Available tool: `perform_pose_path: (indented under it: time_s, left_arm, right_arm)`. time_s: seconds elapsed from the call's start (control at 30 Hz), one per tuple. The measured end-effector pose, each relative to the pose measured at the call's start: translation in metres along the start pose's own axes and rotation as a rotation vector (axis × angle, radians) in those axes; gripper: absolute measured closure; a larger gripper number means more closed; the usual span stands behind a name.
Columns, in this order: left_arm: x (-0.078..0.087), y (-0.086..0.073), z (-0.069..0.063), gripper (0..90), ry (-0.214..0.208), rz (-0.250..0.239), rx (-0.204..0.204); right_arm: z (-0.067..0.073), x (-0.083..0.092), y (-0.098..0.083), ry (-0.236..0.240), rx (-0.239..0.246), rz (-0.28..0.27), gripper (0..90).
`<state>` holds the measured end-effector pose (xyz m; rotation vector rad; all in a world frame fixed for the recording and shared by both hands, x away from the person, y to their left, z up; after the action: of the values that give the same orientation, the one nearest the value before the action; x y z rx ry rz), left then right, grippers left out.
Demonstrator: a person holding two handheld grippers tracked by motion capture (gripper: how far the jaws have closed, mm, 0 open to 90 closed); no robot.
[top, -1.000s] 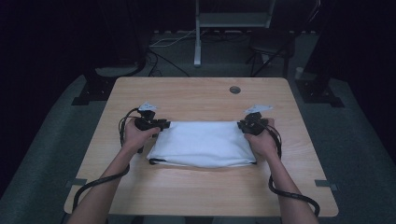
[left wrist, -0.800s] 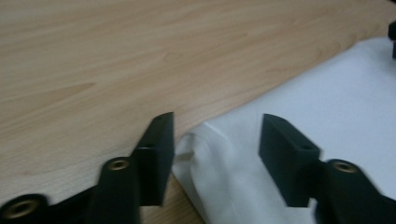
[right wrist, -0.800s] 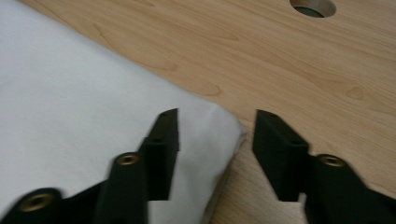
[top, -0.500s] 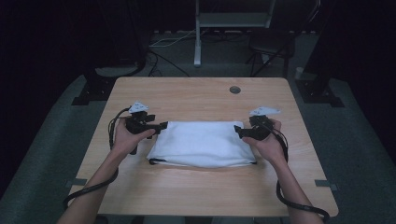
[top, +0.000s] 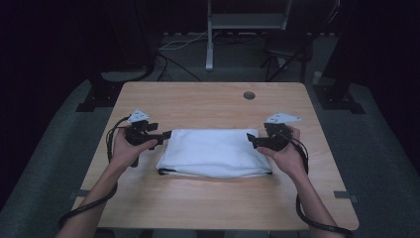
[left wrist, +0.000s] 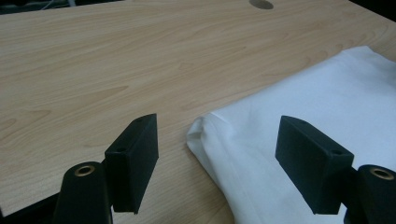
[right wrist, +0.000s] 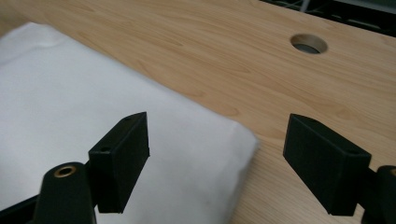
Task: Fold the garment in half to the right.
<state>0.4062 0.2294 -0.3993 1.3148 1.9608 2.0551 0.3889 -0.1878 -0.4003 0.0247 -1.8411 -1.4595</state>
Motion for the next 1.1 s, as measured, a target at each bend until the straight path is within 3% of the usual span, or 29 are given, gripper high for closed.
perform_pose_path:
  time_s: [0.07,0.23,0.3,0.43,0.73,0.83,1.0,1.1]
  left_arm:
    - [-0.001,0.001,0.001,29.7,0.002,-0.001,-0.005]
    - [-0.005,0.005,0.003,29.2,0.001,0.008,0.005]
    - [-0.005,0.005,0.002,20.3,0.003,0.017,0.009]
    - [-0.004,0.005,0.0,20.3,0.006,0.009,0.002]
    - [-0.007,0.008,0.0,20.4,0.005,0.001,-0.011]
    - [-0.014,0.009,0.001,23.4,-0.001,0.015,-0.033]
    - [-0.027,0.016,0.004,24.6,-0.005,0.036,-0.032]
    - [-0.034,0.02,0.006,32.8,-0.012,0.053,-0.039]
  right_arm:
    - [0.003,0.001,0.002,0.012,0.005,0.0,21.8]
    - [0.028,0.0,0.007,0.089,0.05,-0.014,21.2]
    - [0.038,0.0,0.008,0.117,0.071,-0.014,20.9]
    - [0.056,-0.002,0.008,0.153,0.123,-0.008,20.7]
    - [0.085,-0.001,0.006,0.229,0.147,-0.025,20.5]
    - [0.099,-0.001,0.007,0.271,0.167,-0.033,20.6]
    - [0.12,-0.004,0.009,0.312,0.211,-0.025,20.6]
    - [0.128,-0.006,0.01,0.33,0.228,-0.024,20.6]
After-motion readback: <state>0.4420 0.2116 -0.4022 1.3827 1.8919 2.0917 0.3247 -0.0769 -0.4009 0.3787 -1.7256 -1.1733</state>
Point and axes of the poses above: each handheld gripper's, and its own axes: x roughly backward along the jaws, y roughly out of its top, z roughly to its left, the point moved 1 cm from there along -x, roughly forward along the jaws, and after that the axes turned 3 degrees about x, right-handed, at the moved point
